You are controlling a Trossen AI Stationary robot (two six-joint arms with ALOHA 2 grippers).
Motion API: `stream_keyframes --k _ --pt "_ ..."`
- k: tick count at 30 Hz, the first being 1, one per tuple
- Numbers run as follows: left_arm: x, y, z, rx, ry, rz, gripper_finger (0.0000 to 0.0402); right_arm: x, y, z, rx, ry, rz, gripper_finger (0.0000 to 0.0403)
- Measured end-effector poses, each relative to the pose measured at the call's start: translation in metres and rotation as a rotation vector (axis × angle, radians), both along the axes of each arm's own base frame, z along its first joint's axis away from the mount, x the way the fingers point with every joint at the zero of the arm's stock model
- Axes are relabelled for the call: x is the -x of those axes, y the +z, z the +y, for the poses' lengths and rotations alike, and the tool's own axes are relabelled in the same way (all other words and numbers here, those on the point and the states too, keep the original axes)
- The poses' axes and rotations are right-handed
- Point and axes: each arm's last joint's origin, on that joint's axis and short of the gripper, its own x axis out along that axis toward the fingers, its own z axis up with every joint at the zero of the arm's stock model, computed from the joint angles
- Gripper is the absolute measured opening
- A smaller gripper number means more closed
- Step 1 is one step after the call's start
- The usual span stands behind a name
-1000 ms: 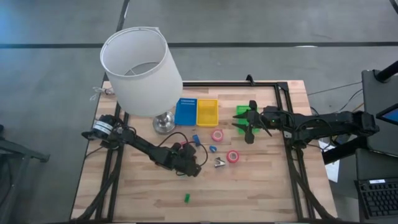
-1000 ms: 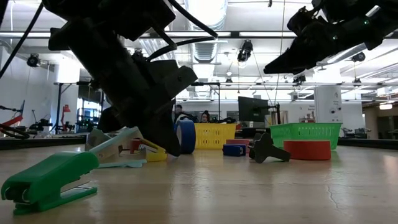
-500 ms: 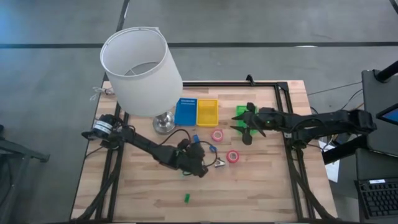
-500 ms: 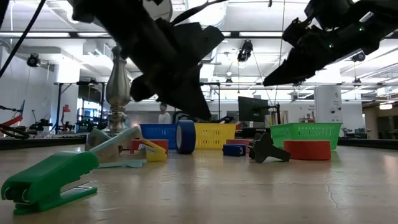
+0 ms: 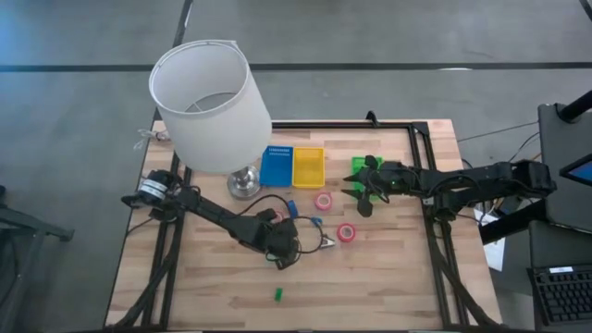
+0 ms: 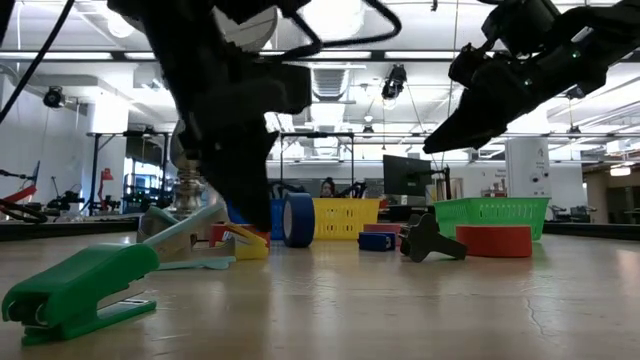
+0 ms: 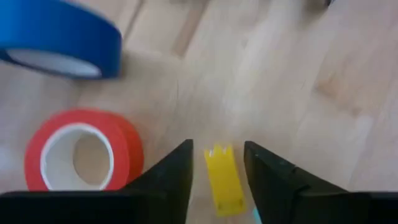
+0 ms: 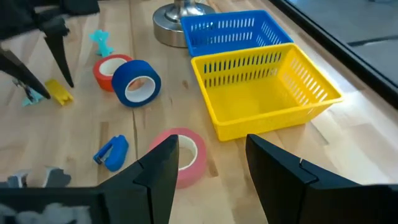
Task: Pick and place Stapler, Stapler remover, tape
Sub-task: Put the yellow stapler into the blue bin
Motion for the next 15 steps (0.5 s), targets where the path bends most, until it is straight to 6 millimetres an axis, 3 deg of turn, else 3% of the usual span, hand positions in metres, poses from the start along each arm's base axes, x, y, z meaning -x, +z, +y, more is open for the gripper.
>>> stream_keyframes --k 8,12,15 --pt "0.006 -0.012 0.001 0.048 0.012 0.022 0.0186 0.000 -0.001 0.000 -0.024 -0.010 0.001 0.0185" --pt "0.009 -0.020 0.002 0.084 0.040 0.017 0.0162 -0.001 -0.003 0.000 -0.025 -0.010 0.010 0.0185" --pt "0.009 -0.021 0.003 0.076 0.058 0.008 0.0115 -0.001 -0.003 0.000 -0.025 -0.010 0.011 0.0185"
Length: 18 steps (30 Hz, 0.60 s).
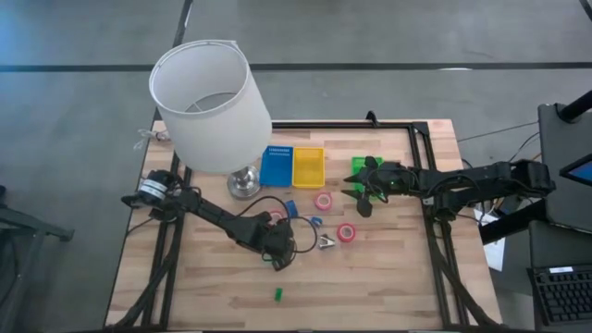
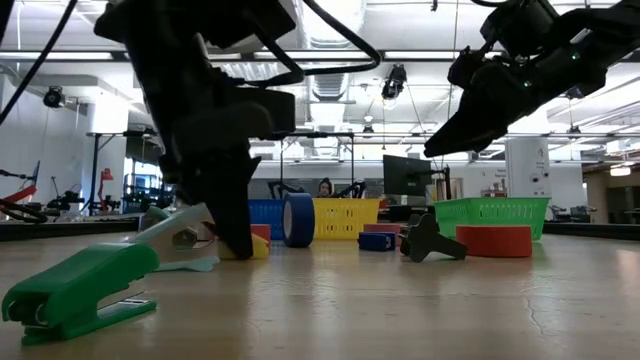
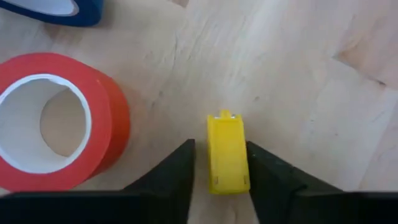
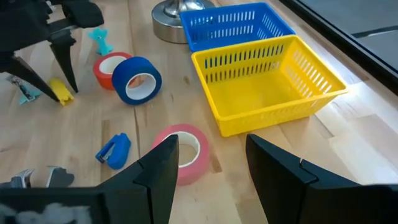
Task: Pick and place Stapler, Stapler remover, tape
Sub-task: Put the yellow stapler into the blue bin
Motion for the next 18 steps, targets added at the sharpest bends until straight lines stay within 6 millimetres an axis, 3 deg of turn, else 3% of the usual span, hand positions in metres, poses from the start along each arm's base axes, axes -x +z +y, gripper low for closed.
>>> stream_keyframes --k 3,10,18 --pt "-0.004 0.004 0.002 -0.041 0.017 -0.031 0.0058 0.000 0.000 0.000 0.002 0.000 0.000 0.0185" --pt "-0.025 0.030 0.017 -0.200 0.093 -0.151 0.0056 0.000 0.000 0.000 0.026 0.014 0.002 0.0185" --pt "-0.045 0.057 0.064 -0.439 0.308 -0.256 0.0058 0.000 0.001 0.000 0.050 0.027 0.006 0.0185"
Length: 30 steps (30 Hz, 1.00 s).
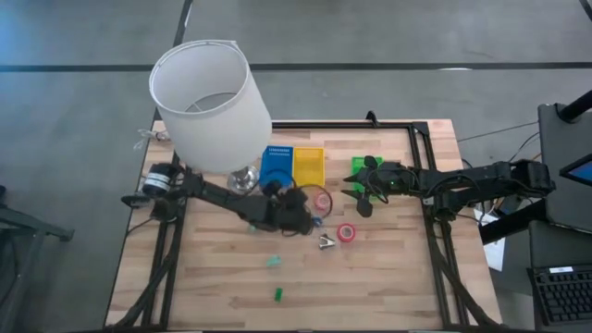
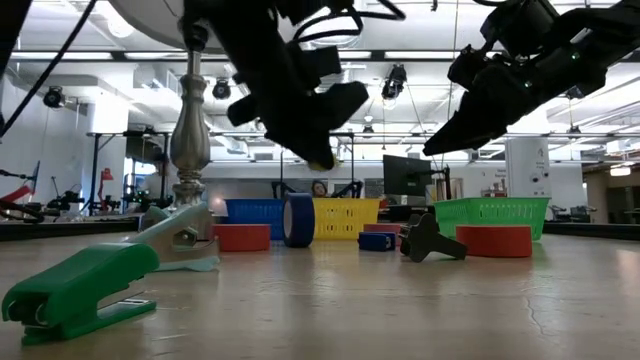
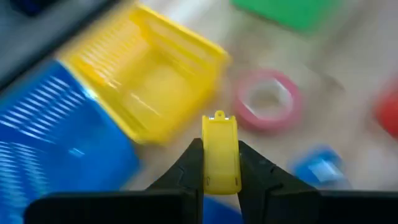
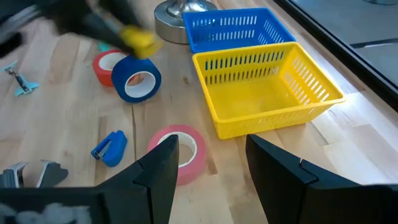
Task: Pick and place Stapler, Stapler remover, tape
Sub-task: Put the yellow stapler into the blue bin
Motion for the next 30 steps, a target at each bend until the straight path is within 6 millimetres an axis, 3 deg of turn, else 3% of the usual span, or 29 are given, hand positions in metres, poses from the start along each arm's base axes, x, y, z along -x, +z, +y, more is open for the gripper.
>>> stream_keyframes --k 9,23,30 --pt "0.002 -0.002 0.045 -0.111 0.265 -0.068 0.0070 0.000 0.000 0.000 0.000 0.000 0.000 0.0185" --pt "0.007 -0.011 0.034 -0.101 0.392 -0.219 0.0073 0.000 0.000 0.000 -0.053 -0.030 -0.013 0.0185" --pt "0.010 -0.034 0.034 -0.043 0.513 -0.322 0.0074 0.000 0.000 0.000 -0.119 -0.068 -0.027 0.0185"
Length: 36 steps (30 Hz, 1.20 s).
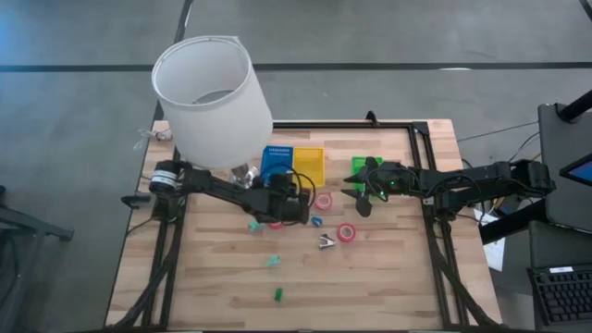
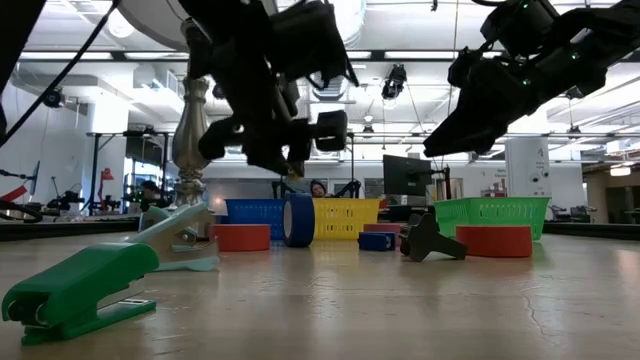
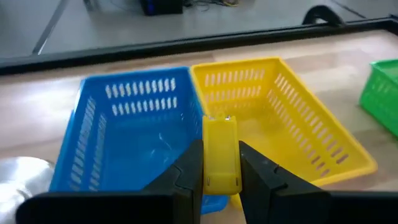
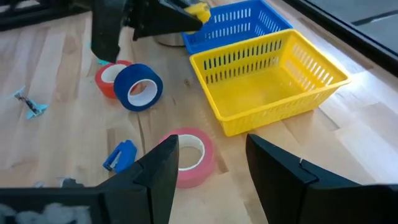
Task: Pick and place Stapler, Stapler remover, tape
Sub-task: Put the yellow stapler into the blue bin
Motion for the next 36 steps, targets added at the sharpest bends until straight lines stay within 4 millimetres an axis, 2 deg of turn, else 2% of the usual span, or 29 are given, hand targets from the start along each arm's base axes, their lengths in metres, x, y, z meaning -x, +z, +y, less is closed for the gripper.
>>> stream_keyframes --k 4,12,19,27,36 --pt "-0.003 -0.012 0.000 -0.036 0.034 -0.001 0.0071 0.000 0.000 0.000 0.000 0.000 0.003 0.0185" --pt "-0.005 -0.009 0.009 -0.019 0.055 -0.018 0.0083 0.000 0.000 0.000 0.070 0.042 0.022 0.0185" --pt "-0.005 -0.013 0.020 0.112 0.030 0.014 0.0125 0.000 0.000 0.000 0.094 0.056 0.026 0.0185" --pt "-0.005 -0.013 0.020 0.118 0.029 0.014 0.0168 -0.001 0.003 0.000 0.100 0.057 0.012 0.0185" --pt "-0.007 -0.010 0.020 0.119 0.032 -0.004 0.0165 -0.002 0.004 0.000 0.111 0.065 0.012 0.0185"
